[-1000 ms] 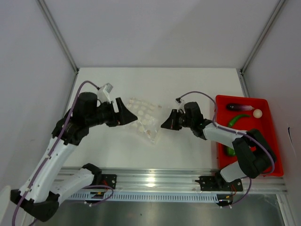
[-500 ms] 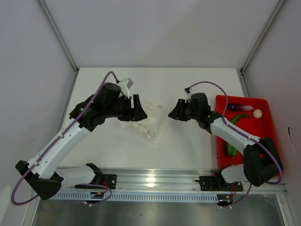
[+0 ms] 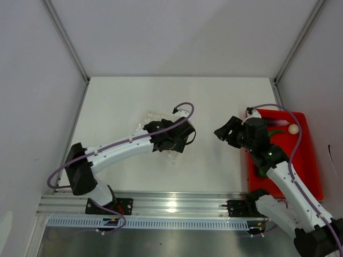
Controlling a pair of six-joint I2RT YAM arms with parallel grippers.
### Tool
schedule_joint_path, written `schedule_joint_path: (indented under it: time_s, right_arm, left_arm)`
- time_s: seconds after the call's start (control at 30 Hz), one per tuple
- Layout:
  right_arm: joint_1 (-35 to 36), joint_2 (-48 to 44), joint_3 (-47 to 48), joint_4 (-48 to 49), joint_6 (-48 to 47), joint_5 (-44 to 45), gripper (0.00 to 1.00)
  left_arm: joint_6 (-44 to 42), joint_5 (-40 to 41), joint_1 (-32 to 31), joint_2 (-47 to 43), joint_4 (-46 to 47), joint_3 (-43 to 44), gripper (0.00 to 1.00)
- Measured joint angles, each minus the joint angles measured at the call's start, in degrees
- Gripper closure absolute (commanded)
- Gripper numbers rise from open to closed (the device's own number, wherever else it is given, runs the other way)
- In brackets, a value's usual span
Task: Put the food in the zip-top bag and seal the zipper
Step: Pick up the zipper food storage bag at the center of the board.
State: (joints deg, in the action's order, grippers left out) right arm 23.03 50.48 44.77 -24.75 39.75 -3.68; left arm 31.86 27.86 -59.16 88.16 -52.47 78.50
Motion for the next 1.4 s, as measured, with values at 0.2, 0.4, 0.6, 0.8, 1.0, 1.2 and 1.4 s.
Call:
schedule_joint_path:
  time_s: [0.2,0.4,0.6,0.8,1.0,1.2,1.4]
  right_arm:
    - [-1.92,-9.92,0.57,-9.84,0.76,1.97,0.36]
    - [-2.05,-15.54,0.57,-16.7,0.74,2.45,0.37]
    - [-2.14,-18.84,0.59,-20.9,0.74,2.82,0.36]
    - [-2.14,-20.28,0.61,-22.58,0.7,2.82,0.37]
    - [-2.14,-21.38,0.61,-23.12,0.72,2.8,0.37]
    - [-2.14,-21.94,0.61,-23.34,0.74,2.78,0.37]
    - [-2.14,-23.63,0.57,-23.43,0.79,2.75,0.37]
  left_arm:
    - [-2.73,5.79,-0.57,11.69,3.17,5.88,0.25]
    - [-5.42,9.46,-1.11,19.91,5.88,10.45,0.26]
    - [-6.54,12.9,-2.12,26.91,6.16,16.15,0.26]
    - [-6.97,15.21,-2.6,31.76,6.27,16.87,0.26]
    - [-7.06,17.92,-2.71,35.47,6.21,16.87,0.29]
    - [-7.56,21.49,-2.71,38.66,6.25,16.85,0.36]
    - [-7.87,24.76,-2.71,41.09,6.27,16.83,0.5]
